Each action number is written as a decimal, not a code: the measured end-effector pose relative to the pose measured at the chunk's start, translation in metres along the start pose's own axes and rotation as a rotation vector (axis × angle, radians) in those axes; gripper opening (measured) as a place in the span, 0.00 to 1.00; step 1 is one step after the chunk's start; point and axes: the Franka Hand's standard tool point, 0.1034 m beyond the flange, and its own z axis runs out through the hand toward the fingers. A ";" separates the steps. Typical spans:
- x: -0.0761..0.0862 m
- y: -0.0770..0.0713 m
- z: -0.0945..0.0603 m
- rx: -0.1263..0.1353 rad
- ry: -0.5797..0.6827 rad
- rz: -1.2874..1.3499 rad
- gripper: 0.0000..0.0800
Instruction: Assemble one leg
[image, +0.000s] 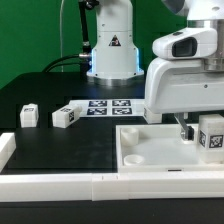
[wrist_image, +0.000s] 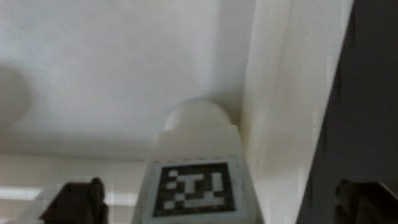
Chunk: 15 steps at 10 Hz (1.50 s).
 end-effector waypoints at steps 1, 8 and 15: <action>0.000 0.000 0.000 0.000 0.000 0.000 0.70; 0.001 0.001 0.000 0.006 0.053 0.457 0.36; -0.002 -0.004 0.002 0.051 0.031 1.373 0.36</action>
Offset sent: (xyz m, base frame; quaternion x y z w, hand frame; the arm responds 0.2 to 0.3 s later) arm 0.0000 0.0000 0.0000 0.0000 0.0000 0.0899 0.9960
